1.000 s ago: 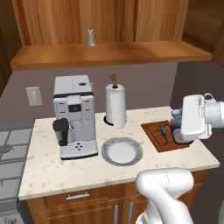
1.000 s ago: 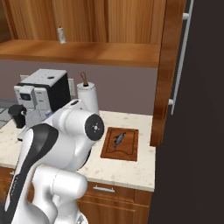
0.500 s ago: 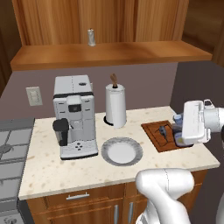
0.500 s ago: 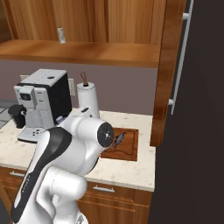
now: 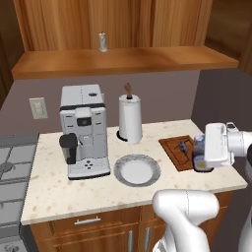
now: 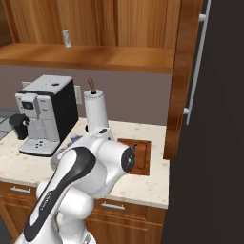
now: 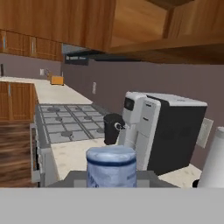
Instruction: Pick the fish from the plate and place it on the cutting board. Then pick the condiment bottle from the cabinet and place it next to the cutting board.
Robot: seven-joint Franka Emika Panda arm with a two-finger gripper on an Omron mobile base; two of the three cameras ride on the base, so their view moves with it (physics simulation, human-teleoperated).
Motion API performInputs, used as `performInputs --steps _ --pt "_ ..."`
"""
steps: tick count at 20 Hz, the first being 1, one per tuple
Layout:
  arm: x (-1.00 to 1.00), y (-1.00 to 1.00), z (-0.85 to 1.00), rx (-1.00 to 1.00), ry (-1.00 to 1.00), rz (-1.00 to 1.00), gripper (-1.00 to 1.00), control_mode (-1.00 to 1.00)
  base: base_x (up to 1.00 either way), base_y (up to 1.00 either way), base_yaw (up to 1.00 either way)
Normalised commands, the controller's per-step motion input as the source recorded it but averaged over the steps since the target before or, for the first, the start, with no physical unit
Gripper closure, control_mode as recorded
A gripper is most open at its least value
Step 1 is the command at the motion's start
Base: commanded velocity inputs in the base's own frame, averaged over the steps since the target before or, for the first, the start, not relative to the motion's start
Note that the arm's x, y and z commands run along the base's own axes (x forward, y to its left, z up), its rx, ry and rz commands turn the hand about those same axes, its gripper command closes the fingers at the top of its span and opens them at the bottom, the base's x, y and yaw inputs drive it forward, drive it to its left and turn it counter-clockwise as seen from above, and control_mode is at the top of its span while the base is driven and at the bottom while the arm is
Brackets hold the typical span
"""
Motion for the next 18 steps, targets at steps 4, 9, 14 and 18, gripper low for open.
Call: performInputs --steps 4,9,14,18 --pt "0.06 0.16 -0.51 0.16 -0.07 -0.06 1.0 -1.0 0.0 0.0 0.0" --pt "0.03 0.18 -0.38 0.13 -0.07 -0.06 1.0 -1.0 0.0 0.0 0.0" --pt "0.08 0.16 -0.29 0.1 -0.06 -0.08 1.0 -1.0 0.0 0.0 0.0" --pt "0.14 0.11 -0.25 0.05 -0.06 -0.08 1.0 -1.0 0.0 0.0 0.0"
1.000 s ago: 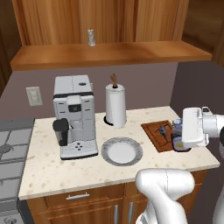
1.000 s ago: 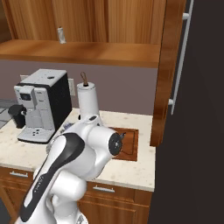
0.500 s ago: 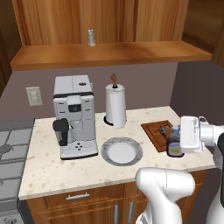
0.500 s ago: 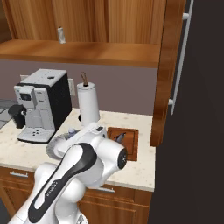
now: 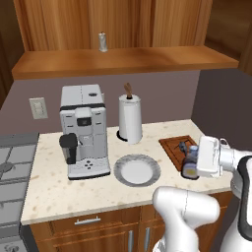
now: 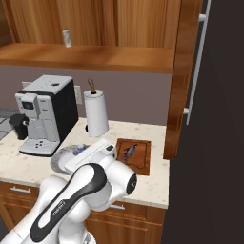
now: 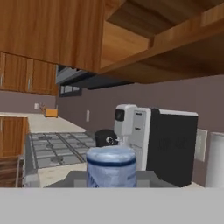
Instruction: Pick the fish from the plate and place it on the cutting board. Then pick the condiment bottle from the cabinet and place it next to the cutting board.
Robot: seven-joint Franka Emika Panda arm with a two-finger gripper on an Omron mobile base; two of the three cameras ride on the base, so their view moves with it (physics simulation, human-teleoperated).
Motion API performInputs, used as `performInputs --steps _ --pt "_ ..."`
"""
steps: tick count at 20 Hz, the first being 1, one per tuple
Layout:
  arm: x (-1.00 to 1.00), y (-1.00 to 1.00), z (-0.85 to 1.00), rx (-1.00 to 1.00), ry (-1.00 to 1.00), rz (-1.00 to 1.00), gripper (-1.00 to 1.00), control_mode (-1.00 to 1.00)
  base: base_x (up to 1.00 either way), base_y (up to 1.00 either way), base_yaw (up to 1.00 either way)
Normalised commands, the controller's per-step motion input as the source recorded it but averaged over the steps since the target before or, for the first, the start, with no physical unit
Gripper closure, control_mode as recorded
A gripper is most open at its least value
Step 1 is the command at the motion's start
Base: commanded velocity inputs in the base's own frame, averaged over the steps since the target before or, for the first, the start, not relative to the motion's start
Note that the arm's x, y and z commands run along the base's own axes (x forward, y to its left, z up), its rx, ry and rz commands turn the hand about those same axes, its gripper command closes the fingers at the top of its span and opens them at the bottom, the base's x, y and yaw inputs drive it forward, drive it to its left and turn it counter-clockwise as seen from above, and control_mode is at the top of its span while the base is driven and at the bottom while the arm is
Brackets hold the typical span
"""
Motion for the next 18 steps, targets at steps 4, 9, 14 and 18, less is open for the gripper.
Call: performInputs --steps 4,9,14,18 --pt "0.26 0.01 -0.25 0.0 -0.07 -0.09 1.0 -1.0 0.0 0.0 0.0" --pt "0.27 0.0 -0.27 0.0 -0.06 -0.09 1.0 -1.0 0.0 0.0 0.0" --pt "0.22 0.0 -0.21 0.0 -0.02 -0.08 1.0 -1.0 0.0 0.0 0.0" --pt "0.2 0.0 -0.21 0.02 0.0 -0.07 1.0 -1.0 0.0 0.0 0.0"
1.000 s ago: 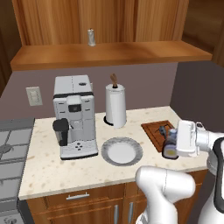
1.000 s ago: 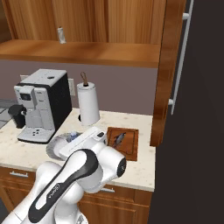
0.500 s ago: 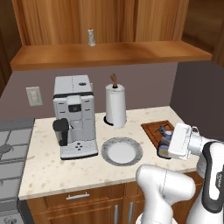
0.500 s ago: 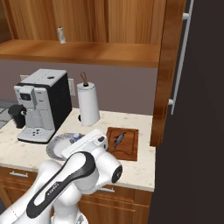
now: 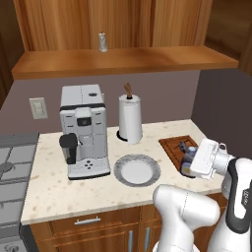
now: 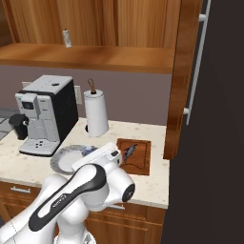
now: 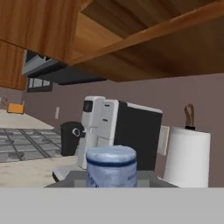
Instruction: Pick the fish from the plate and place it on the cutting board. Then pick the condiment bottle from the cabinet and place it next to the cutting board.
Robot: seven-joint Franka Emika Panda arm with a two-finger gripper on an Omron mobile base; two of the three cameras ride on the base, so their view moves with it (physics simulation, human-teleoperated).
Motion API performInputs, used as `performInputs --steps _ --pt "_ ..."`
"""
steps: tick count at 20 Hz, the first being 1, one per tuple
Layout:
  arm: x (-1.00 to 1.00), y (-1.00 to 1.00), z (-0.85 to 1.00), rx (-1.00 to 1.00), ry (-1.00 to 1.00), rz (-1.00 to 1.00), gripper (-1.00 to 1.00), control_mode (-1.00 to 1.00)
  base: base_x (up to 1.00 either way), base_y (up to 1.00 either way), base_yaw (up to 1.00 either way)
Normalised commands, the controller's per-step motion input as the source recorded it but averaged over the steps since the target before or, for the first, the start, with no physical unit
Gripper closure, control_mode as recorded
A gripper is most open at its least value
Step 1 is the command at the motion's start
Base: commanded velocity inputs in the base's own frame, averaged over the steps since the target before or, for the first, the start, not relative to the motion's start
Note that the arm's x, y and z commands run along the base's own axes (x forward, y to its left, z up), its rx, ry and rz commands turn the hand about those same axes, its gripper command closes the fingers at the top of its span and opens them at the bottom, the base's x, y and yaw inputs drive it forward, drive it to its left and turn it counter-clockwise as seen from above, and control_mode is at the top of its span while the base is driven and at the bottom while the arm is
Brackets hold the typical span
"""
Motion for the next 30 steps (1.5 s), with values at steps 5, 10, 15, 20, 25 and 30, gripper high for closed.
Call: performInputs --steps 5,10,15,20,25,30 --pt "0.12 0.0 -0.23 0.04 0.03 -0.06 1.0 -1.0 0.0 0.0 0.0" --pt "0.0 0.08 -0.28 0.05 0.11 -0.05 1.0 -1.0 0.0 0.0 0.0" --pt "0.0 0.14 -0.26 0.05 0.09 -0.04 1.0 -1.0 0.0 0.0 0.0" --pt "0.03 0.18 -0.21 0.04 0.02 -0.03 1.0 -1.0 0.0 0.0 0.0" --pt "0.07 0.17 -0.18 0.05 0.0 -0.03 1.0 -1.0 0.0 0.0 0.0" --pt "0.08 0.19 -0.15 0.04 0.0 -0.03 1.0 -1.0 0.0 0.0 0.0"
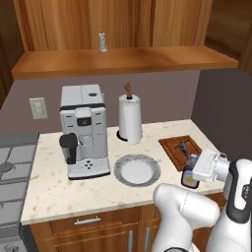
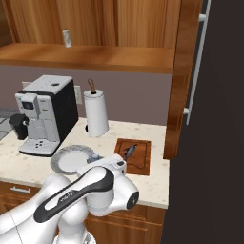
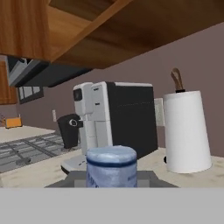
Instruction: Pick the fish from the plate and place it on the cutting board. Then pick the condiment bottle from the cabinet and place it next to the cutting board.
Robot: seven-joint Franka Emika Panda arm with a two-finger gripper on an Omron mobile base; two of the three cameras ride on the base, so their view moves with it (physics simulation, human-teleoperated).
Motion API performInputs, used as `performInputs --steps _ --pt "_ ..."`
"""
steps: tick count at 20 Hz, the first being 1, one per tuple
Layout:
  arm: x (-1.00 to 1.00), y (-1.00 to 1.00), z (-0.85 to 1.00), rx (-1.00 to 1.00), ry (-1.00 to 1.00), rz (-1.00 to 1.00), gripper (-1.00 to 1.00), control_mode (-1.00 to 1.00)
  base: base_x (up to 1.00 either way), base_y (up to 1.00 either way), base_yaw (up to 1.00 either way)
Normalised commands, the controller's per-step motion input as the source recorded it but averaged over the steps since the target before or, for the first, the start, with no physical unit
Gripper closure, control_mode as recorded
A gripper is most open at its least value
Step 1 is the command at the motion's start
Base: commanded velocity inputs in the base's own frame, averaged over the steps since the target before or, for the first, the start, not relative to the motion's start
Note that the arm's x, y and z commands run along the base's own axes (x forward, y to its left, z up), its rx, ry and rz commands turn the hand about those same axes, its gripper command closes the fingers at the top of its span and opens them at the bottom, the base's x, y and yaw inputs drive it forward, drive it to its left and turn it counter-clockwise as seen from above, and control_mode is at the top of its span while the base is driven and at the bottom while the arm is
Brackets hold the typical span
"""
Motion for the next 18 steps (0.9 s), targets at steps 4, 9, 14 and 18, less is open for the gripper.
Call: performInputs --steps 4,9,14,18 --pt "0.09 0.21 -0.13 0.03 0.0 -0.03 1.0 -1.0 0.0 0.0 0.0" --pt "0.14 0.21 -0.1 0.01 0.0 -0.05 1.0 -1.0 0.0 0.0 0.0" --pt "0.17 0.24 -0.11 0.0 0.0 -0.06 1.0 -1.0 0.0 0.0 0.0" --pt "0.14 0.25 -0.17 0.0 -0.02 -0.06 1.0 -1.0 0.0 0.0 0.0"
